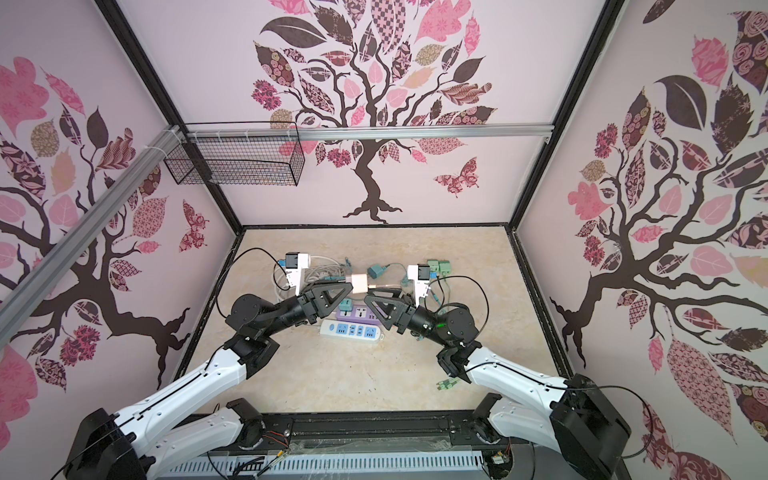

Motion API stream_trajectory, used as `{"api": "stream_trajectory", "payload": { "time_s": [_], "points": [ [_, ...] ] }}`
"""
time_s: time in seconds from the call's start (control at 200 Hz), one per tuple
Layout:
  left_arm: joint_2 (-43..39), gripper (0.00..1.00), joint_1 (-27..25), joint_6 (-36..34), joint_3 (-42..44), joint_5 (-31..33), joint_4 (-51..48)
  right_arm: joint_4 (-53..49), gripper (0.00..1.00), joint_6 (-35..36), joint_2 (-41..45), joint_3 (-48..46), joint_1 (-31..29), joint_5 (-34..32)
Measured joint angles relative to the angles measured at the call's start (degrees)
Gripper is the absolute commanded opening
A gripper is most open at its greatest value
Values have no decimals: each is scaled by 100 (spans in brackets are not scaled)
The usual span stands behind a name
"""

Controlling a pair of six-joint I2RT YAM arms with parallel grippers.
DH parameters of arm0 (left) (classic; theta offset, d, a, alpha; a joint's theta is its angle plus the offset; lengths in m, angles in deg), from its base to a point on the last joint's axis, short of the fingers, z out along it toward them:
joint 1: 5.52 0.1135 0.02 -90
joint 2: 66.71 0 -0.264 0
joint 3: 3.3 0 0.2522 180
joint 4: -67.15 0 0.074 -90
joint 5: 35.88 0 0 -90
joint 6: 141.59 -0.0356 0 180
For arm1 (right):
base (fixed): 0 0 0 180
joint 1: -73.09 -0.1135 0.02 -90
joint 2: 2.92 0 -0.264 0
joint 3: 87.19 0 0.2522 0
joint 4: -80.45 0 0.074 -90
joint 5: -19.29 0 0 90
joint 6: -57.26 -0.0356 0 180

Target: Insert the plug

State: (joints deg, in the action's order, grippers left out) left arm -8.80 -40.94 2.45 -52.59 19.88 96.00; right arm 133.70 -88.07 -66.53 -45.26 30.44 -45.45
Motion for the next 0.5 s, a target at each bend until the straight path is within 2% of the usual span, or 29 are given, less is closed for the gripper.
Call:
{"api": "stream_trajectory", "payload": {
  "time_s": [0.5],
  "points": [
    [-13,0,-44,0,260,11,138,358,49,-153,-426,210,0,201]
  ]
}}
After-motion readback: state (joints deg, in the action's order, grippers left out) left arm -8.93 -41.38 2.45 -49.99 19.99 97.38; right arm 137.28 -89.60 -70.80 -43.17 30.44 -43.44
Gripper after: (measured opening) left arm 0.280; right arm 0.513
